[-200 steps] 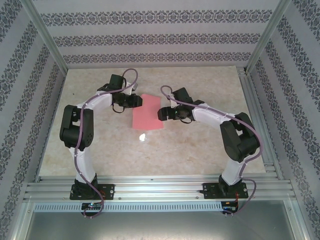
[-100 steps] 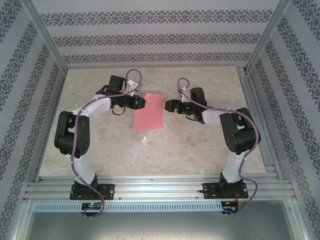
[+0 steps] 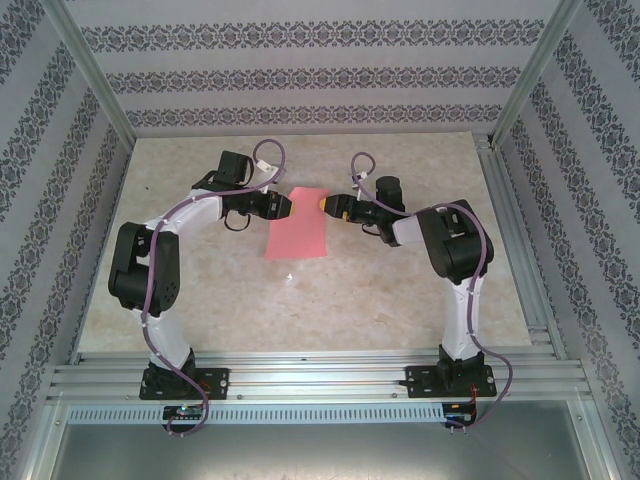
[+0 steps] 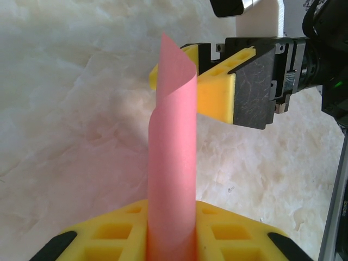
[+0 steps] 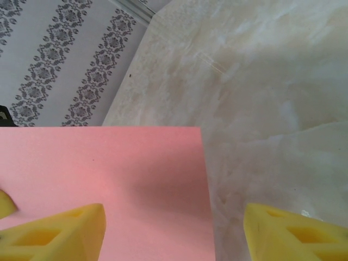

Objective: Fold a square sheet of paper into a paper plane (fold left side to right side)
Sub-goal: Pick up the square sheet of paper from the center of the table.

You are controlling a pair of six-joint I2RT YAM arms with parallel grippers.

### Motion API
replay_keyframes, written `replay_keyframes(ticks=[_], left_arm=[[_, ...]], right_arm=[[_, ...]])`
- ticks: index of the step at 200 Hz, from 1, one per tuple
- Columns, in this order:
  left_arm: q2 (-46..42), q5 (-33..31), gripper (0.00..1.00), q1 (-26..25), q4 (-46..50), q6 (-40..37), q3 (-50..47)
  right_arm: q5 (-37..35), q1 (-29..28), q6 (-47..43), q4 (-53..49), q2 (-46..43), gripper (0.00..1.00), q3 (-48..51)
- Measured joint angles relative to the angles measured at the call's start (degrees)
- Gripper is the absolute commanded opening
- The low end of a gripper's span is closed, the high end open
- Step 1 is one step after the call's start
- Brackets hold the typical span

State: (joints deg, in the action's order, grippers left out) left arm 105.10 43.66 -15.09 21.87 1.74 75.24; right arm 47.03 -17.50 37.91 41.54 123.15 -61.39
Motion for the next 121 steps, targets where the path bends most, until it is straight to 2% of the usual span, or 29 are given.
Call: replay_keyframes(ticks=[47, 121], left_arm=[[0.0, -0.26, 0.24, 0.0, 0.0, -0.04, -0.13], [0.0, -2.56, 0.24, 0.02, -2.54, 0.17, -2.14]], right_arm=[[1.81, -0.02, 3.85, 6.29, 2.67, 0.59, -0.57], [2.56, 0.0, 5.7, 10.97, 2.69, 0.29, 0.35]])
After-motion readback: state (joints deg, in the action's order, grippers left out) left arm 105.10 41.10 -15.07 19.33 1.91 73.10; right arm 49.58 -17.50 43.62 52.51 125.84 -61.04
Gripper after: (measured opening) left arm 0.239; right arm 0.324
